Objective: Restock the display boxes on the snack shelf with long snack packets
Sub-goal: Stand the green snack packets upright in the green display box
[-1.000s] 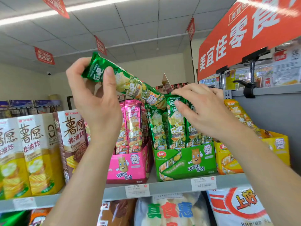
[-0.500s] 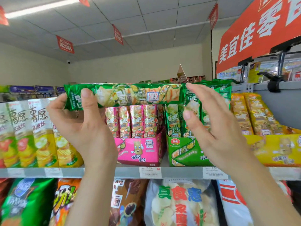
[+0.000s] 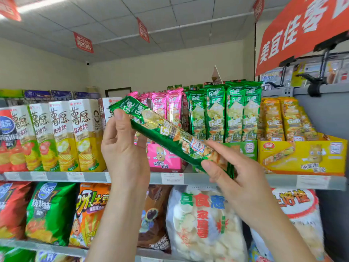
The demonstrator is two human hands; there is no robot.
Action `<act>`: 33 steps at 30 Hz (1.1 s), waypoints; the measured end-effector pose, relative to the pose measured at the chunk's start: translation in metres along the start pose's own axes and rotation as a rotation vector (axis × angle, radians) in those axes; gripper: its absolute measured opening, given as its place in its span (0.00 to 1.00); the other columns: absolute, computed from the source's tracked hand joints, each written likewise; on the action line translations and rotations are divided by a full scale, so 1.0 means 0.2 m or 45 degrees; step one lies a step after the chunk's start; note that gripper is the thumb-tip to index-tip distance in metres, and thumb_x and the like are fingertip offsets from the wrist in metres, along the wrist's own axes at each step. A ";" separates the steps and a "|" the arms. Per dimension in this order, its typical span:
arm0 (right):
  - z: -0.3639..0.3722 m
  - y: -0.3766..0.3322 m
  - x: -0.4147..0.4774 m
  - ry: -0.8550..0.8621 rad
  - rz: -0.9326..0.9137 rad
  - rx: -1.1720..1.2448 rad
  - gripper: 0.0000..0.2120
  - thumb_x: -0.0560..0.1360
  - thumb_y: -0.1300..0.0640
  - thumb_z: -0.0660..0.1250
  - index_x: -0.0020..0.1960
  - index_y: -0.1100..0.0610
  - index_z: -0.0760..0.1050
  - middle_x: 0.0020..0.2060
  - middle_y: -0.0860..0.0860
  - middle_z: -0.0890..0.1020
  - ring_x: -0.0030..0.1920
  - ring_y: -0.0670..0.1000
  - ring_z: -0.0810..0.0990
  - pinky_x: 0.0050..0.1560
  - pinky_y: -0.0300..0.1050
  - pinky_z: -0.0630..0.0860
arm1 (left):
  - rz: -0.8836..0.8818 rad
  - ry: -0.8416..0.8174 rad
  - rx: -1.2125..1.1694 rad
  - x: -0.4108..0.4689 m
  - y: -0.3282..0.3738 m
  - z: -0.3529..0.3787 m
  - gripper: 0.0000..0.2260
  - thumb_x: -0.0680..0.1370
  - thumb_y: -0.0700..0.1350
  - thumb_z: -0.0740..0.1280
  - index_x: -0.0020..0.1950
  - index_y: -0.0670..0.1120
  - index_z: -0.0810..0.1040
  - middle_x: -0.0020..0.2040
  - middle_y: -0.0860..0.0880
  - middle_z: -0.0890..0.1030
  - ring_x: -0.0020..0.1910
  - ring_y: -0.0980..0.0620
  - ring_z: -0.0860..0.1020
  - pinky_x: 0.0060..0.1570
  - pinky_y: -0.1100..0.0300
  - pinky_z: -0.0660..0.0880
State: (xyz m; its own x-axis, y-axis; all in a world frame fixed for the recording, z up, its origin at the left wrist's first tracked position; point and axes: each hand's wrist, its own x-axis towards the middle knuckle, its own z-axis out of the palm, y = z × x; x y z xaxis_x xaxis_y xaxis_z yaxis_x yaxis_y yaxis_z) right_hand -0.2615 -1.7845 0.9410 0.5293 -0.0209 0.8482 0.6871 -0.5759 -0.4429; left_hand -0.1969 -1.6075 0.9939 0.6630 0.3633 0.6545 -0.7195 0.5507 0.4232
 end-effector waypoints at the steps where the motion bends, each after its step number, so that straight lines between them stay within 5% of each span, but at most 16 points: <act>1: -0.01 0.00 -0.04 0.000 0.023 0.037 0.16 0.73 0.39 0.65 0.61 0.34 0.70 0.44 0.41 0.81 0.48 0.42 0.78 0.48 0.29 0.70 | -0.012 -0.006 -0.003 -0.02 0.00 0.01 0.11 0.78 0.53 0.65 0.37 0.54 0.83 0.40 0.55 0.79 0.43 0.55 0.76 0.46 0.60 0.76; 4: -0.03 0.01 -0.13 0.006 0.073 0.087 0.16 0.74 0.40 0.65 0.62 0.34 0.71 0.49 0.42 0.83 0.51 0.41 0.79 0.50 0.34 0.73 | -0.051 -0.015 -0.032 -0.10 0.00 0.04 0.11 0.77 0.53 0.66 0.38 0.52 0.83 0.41 0.53 0.79 0.42 0.56 0.78 0.45 0.59 0.77; 10: -0.10 -0.04 -0.30 0.041 0.133 0.109 0.12 0.75 0.37 0.59 0.58 0.28 0.70 0.43 0.36 0.79 0.41 0.43 0.80 0.40 0.30 0.71 | -0.174 -0.108 -0.048 -0.26 0.00 0.08 0.08 0.76 0.51 0.67 0.49 0.50 0.82 0.43 0.53 0.80 0.43 0.56 0.78 0.45 0.61 0.77; 13: -0.12 -0.07 -0.39 0.059 0.191 0.149 0.12 0.76 0.36 0.57 0.57 0.21 0.68 0.43 0.33 0.80 0.41 0.42 0.81 0.39 0.28 0.70 | -0.290 -0.121 -0.019 -0.35 0.00 0.10 0.28 0.74 0.48 0.70 0.71 0.41 0.68 0.53 0.48 0.79 0.43 0.56 0.77 0.44 0.61 0.77; 16: -0.13 -0.09 -0.46 0.067 0.267 0.202 0.12 0.75 0.35 0.56 0.56 0.19 0.67 0.44 0.33 0.80 0.41 0.41 0.81 0.36 0.27 0.71 | -0.395 -0.180 0.030 -0.44 -0.01 0.11 0.33 0.73 0.46 0.71 0.76 0.50 0.64 0.64 0.41 0.77 0.48 0.53 0.79 0.48 0.55 0.78; 19: -0.13 -0.11 -0.53 0.096 0.361 0.256 0.11 0.73 0.34 0.57 0.54 0.21 0.70 0.43 0.33 0.81 0.39 0.42 0.82 0.35 0.28 0.71 | -0.437 -0.210 0.003 -0.53 -0.01 0.10 0.29 0.73 0.44 0.71 0.73 0.46 0.67 0.46 0.51 0.83 0.42 0.54 0.80 0.42 0.58 0.78; 24: -0.12 -0.16 -0.60 0.110 0.492 0.350 0.17 0.73 0.34 0.58 0.56 0.38 0.77 0.36 0.44 0.82 0.28 0.45 0.78 0.28 0.40 0.74 | -0.523 -0.313 0.159 -0.69 0.01 0.07 0.04 0.72 0.44 0.73 0.46 0.49 0.82 0.39 0.52 0.82 0.39 0.54 0.80 0.41 0.60 0.78; 27: -0.12 -0.19 -0.64 0.104 0.533 0.346 0.21 0.72 0.33 0.59 0.57 0.42 0.78 0.37 0.41 0.82 0.31 0.44 0.79 0.31 0.37 0.74 | -0.570 -0.382 0.218 -0.76 0.03 0.03 0.07 0.68 0.48 0.76 0.45 0.52 0.84 0.40 0.51 0.82 0.41 0.53 0.79 0.44 0.58 0.77; 30: -0.12 -0.22 -0.67 0.111 0.555 0.364 0.20 0.71 0.33 0.60 0.57 0.41 0.77 0.37 0.45 0.82 0.31 0.45 0.79 0.33 0.49 0.80 | -0.611 -0.417 0.274 -0.82 0.06 0.01 0.10 0.67 0.49 0.76 0.46 0.51 0.83 0.42 0.49 0.83 0.43 0.50 0.80 0.47 0.52 0.77; 33: -0.11 -0.25 -0.68 0.087 0.576 0.405 0.19 0.72 0.34 0.61 0.59 0.38 0.73 0.39 0.47 0.82 0.36 0.48 0.81 0.39 0.58 0.81 | -0.624 -0.457 0.303 -0.89 0.09 0.00 0.08 0.69 0.47 0.78 0.46 0.48 0.84 0.42 0.49 0.85 0.42 0.52 0.82 0.44 0.57 0.80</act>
State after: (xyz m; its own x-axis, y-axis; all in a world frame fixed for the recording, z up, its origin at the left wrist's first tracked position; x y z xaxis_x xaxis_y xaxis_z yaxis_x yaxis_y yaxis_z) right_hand -0.3791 -1.7706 0.8548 0.7804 -0.2679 0.5650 0.5205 -0.2224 -0.8244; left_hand -0.3280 -1.6627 0.8855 0.8455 -0.1836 0.5014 -0.4047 0.3921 0.8261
